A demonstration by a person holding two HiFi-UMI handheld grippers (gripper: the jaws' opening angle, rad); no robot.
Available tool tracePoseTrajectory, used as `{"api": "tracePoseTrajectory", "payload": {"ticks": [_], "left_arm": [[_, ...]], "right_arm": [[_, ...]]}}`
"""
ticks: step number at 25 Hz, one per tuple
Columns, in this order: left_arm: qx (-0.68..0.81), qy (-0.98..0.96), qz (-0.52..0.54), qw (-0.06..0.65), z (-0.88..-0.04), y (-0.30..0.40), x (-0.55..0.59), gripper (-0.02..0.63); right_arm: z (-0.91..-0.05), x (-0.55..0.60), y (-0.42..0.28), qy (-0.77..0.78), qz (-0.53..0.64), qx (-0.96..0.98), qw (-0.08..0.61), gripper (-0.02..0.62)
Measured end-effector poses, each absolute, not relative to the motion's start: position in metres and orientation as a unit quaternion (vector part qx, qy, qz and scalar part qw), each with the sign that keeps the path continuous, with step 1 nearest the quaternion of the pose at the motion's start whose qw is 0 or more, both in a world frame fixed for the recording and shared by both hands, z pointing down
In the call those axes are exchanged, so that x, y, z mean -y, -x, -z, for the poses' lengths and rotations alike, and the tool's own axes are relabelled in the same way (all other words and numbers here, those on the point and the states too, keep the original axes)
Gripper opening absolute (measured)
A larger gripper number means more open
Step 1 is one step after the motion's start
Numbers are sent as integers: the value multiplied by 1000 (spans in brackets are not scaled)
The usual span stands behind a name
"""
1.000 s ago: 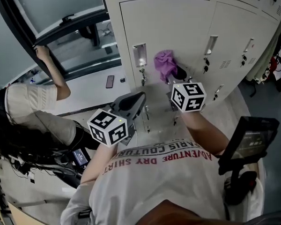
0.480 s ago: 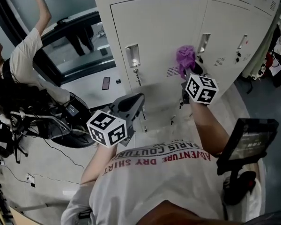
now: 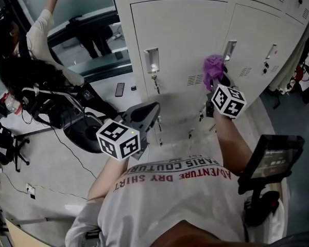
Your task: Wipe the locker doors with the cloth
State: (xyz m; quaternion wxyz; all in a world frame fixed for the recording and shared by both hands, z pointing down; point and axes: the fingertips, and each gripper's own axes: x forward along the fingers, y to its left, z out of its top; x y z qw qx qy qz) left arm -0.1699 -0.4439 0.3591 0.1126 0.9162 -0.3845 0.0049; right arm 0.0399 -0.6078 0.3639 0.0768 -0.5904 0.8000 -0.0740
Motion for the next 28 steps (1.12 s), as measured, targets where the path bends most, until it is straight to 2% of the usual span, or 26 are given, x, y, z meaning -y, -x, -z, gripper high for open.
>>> {"api": "tracePoseTrajectory", "payload": {"ticks": [4, 10, 20, 28], "left_arm": [[391, -913, -2, 113, -359, 174, 443, 2], [405, -907, 4, 117, -363, 188, 438, 2], [448, -884, 7, 134, -378, 226, 438, 2], [475, -869, 8, 140, -385, 250, 434, 2]], "right_arm": [[-341, 578, -8, 540, 69, -832, 106, 71], [-320, 524, 87, 412, 47, -903, 109, 71], [-391, 495, 193, 309, 76, -947, 53, 71], [-427, 526, 221, 345, 74, -936, 10, 71]]}}
